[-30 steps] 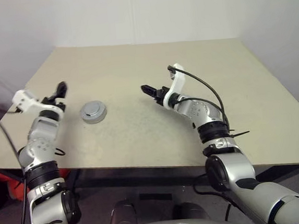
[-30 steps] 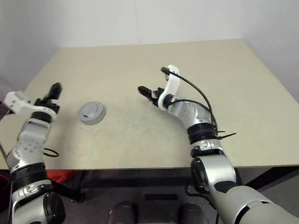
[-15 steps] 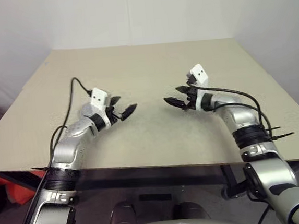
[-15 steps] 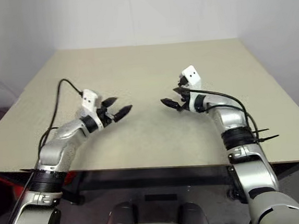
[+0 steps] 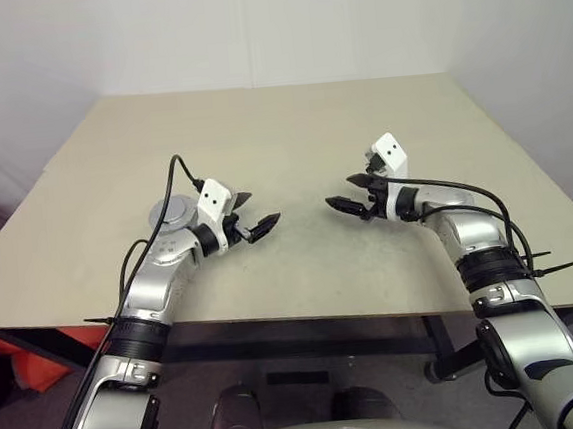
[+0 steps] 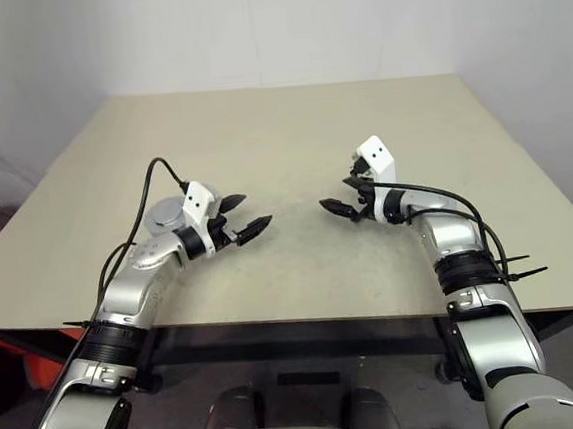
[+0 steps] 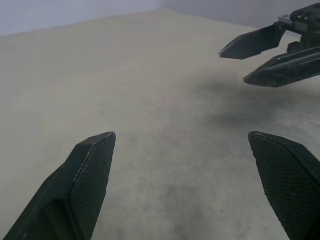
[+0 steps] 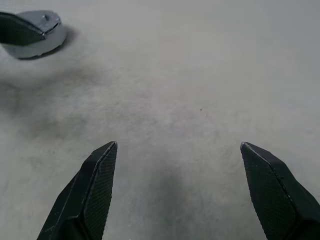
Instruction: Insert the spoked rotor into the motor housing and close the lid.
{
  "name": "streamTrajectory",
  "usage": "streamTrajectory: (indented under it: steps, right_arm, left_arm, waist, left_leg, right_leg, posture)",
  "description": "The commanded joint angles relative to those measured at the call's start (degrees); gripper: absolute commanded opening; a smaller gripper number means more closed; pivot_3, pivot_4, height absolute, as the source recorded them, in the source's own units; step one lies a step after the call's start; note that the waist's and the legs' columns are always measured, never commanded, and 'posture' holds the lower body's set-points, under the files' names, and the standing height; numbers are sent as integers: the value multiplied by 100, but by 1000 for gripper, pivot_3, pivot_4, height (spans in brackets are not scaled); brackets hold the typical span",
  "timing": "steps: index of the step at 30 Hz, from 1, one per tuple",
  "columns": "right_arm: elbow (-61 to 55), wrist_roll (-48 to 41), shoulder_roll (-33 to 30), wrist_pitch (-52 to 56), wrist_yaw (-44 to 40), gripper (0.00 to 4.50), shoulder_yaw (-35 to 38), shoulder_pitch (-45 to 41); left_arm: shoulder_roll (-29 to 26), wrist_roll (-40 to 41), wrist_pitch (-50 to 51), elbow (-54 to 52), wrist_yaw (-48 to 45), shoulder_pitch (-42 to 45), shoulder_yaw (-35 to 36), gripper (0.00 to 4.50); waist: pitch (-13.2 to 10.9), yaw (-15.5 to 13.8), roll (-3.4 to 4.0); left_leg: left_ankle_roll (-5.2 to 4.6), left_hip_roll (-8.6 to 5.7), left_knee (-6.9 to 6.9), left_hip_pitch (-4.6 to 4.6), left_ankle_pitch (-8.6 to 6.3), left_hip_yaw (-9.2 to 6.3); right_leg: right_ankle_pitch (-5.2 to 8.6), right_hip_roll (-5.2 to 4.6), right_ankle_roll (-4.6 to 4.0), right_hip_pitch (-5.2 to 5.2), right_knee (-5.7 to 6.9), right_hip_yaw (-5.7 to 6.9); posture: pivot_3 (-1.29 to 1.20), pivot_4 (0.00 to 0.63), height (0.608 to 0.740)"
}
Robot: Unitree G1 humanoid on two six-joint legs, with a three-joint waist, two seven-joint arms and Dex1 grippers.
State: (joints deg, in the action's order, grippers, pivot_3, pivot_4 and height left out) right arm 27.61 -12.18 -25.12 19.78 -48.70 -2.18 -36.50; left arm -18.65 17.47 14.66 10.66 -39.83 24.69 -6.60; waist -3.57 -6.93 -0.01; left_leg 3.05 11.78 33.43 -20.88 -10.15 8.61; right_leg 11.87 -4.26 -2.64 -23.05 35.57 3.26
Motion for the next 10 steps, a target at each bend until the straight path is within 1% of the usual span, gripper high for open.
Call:
streamTrajectory:
  steps: [1,10]
  right_arm:
    - [-240,-55,7,-88,67,4440,144,-75]
    - [-142,-58,85,-66,401,4440,272,-64]
  left_arm:
    - [33,-63,-123,-76,-42,107,82,4485]
    - [159,-299,-102,-181,98,61,-6,4485]
  waist:
    - [0,-1,0]
    - [0,-1,0]
  left_leg:
    - [0,0,0,0,0,0]
    - [-3,0,1,0,-1,0]
  right_leg:
    - [0,0,0,0,0,0]
    - [0,0,0,0,1,0]
  posture:
    - [0,0,740]
    - [0,0,740]
